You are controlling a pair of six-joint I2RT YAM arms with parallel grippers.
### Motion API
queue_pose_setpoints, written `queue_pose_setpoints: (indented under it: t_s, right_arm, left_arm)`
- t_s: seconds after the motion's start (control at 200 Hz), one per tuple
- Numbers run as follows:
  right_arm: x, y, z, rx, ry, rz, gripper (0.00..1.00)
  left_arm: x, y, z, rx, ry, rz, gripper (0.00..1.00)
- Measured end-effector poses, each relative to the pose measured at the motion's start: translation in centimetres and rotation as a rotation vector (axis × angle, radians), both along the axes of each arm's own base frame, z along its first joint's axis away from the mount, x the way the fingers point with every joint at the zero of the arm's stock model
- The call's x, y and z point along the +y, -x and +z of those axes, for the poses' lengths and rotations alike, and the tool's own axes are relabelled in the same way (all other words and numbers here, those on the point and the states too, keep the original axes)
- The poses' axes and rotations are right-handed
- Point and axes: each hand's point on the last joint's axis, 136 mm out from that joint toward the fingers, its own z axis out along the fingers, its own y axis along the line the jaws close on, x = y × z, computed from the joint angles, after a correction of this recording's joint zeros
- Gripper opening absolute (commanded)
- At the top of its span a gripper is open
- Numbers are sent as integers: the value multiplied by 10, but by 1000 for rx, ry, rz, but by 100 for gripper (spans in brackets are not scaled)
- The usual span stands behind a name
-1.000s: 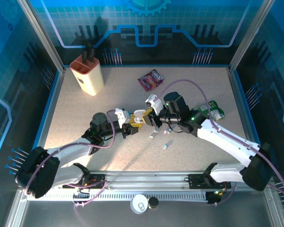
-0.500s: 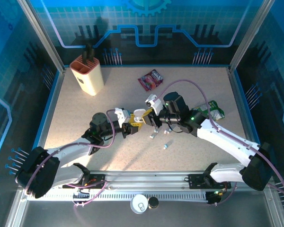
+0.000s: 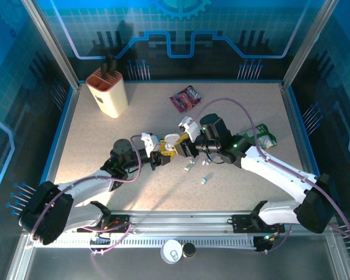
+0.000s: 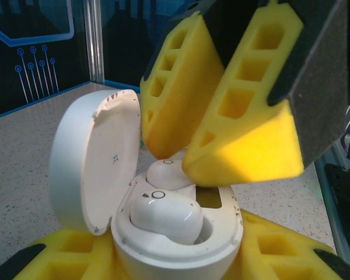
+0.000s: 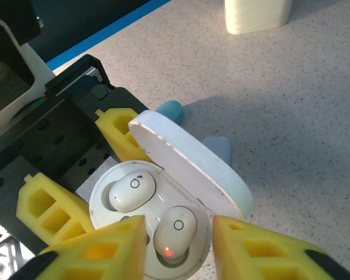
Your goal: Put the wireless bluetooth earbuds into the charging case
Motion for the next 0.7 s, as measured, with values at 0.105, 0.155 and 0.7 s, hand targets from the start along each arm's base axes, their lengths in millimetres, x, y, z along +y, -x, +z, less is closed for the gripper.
queue_pose_setpoints:
  t_s: [0.105, 0.155, 0.7]
  right_arm:
    - [-4, 3, 10, -14, -26, -4, 48]
    - [-6, 6, 18, -25, -47, 1, 50]
    - [14, -18, 50, 99, -113, 3, 40]
  left_arm:
    - [0, 0, 0, -1, 0, 2, 37]
    - [0, 0, 0, -1, 0, 2, 37]
    - [-4, 14, 7, -69, -10, -76, 37]
